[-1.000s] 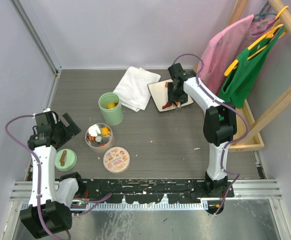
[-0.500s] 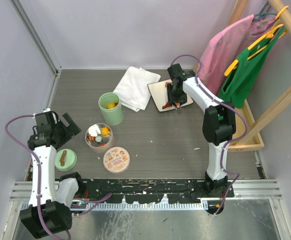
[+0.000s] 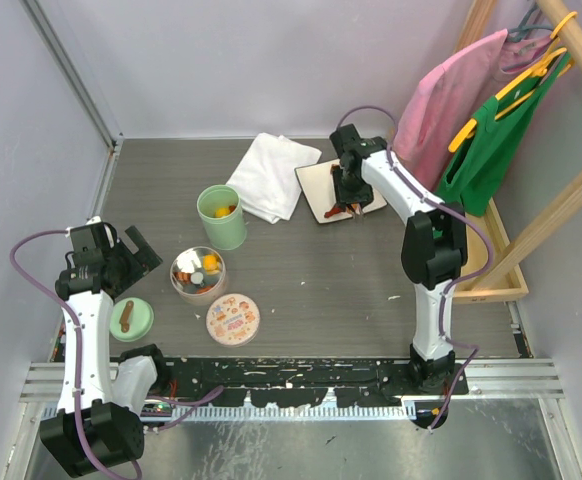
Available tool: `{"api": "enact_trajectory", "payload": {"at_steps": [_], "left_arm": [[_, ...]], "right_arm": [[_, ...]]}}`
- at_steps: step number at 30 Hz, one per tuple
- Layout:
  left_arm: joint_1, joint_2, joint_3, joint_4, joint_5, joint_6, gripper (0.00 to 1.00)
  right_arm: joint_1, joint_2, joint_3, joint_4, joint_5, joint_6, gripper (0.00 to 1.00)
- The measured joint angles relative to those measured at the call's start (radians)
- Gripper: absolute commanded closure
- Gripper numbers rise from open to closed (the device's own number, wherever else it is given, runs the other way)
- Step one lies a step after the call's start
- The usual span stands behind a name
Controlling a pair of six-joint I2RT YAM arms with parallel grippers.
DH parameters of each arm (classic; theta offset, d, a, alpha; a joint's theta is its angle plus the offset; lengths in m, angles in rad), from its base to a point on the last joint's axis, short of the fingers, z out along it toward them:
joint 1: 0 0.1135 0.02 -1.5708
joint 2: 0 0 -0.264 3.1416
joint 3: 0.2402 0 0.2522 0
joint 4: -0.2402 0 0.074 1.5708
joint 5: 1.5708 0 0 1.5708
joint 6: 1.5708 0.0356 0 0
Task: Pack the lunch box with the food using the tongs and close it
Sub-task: Pick up the fake food from the plate.
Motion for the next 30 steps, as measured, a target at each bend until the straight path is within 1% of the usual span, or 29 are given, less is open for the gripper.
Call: {"api": "enact_trajectory", "payload": {"at_steps": [7,12,15,20,22,24,30], "left_arm": [[0.000,0.000,0.000,0.000,0.000,0.000,0.02],[0.000,0.000,0.000,0.000,0.000,0.000,0.02],[0.000,0.000,0.000,0.000,0.000,0.000,0.02],[0.000,0.000,0.000,0.000,0.000,0.000,0.02],[0.000,0.000,0.000,0.000,0.000,0.000,0.02],[0.000,0.000,0.000,0.000,0.000,0.000,0.02],[0.000,0.000,0.000,0.000,0.001,0.000,0.02]], "right_arm": [[0.026,0.049,0.043,-0.039,0.042,-0.012,0.52],[0.043,0.057,0.054,-0.062,0.083,-0.016,0.49],[0.047,0.057,0.066,-0.069,0.115,-0.022,0.49],[0.048,0.059,0.079,-0.074,0.123,-0.034,0.52],[0.047,0.059,0.080,-0.074,0.115,-0.036,0.57],[0.047,0.059,0.080,-0.078,0.105,-0.038,0.58],[0.047,0.059,0.080,-0.074,0.101,-0.036,0.65]]}}
